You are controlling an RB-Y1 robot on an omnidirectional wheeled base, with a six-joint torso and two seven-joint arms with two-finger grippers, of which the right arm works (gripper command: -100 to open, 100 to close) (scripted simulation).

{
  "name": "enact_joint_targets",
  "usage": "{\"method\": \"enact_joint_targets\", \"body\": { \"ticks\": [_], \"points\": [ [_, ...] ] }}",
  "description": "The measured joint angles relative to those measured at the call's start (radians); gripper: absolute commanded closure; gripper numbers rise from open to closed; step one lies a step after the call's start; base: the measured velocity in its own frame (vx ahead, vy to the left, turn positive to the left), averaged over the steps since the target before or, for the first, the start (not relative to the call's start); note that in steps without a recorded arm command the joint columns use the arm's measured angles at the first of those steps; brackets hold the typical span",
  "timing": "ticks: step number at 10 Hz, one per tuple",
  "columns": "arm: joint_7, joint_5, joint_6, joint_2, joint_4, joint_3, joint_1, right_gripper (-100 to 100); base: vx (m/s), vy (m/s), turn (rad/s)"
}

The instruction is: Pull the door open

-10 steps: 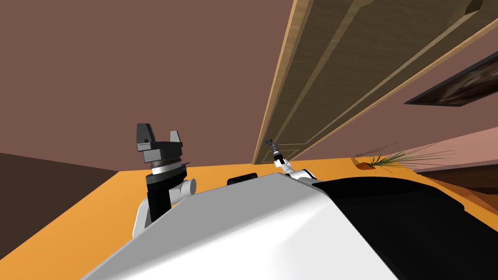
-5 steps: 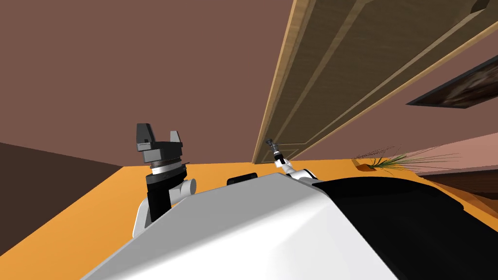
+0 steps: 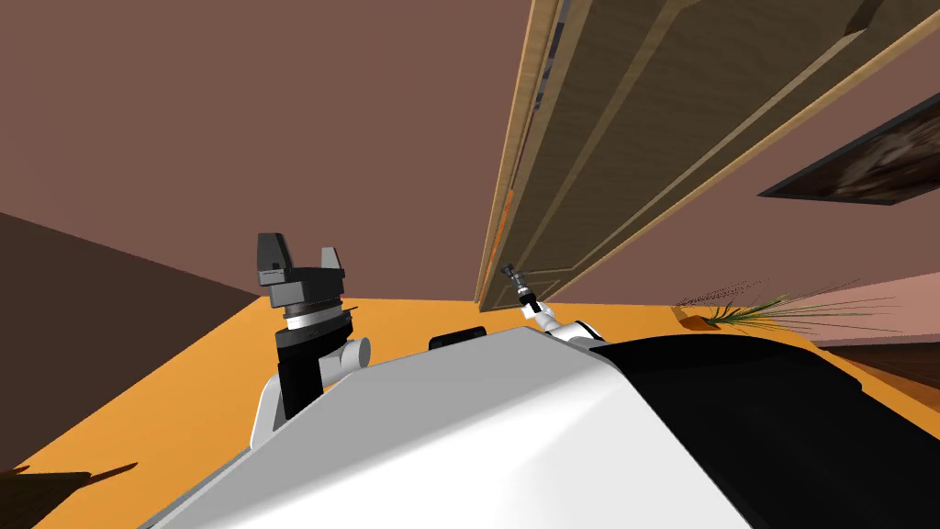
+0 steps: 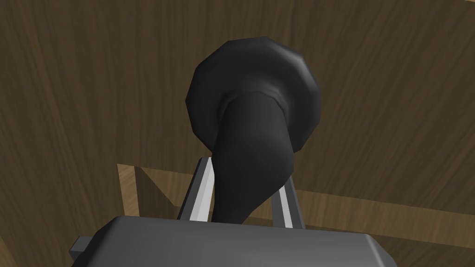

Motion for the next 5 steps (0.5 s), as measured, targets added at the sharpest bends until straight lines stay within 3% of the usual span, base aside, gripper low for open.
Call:
{"method": "enact_joint_targets", "body": {
  "ticks": [2,3,5],
  "points": [
    [-0.028,0.011,-0.012,-0.019,-0.016,0.021,0.017,100,-0.161,-0.062,0.063],
    [-0.031,0.012,-0.012,-0.016,-0.016,0.025,0.021,100,-0.160,-0.044,0.115],
    [-0.054,0.019,-0.043,-0.036,-0.019,0.042,0.040,100,-0.209,-0.097,0.120]
  ]
}}
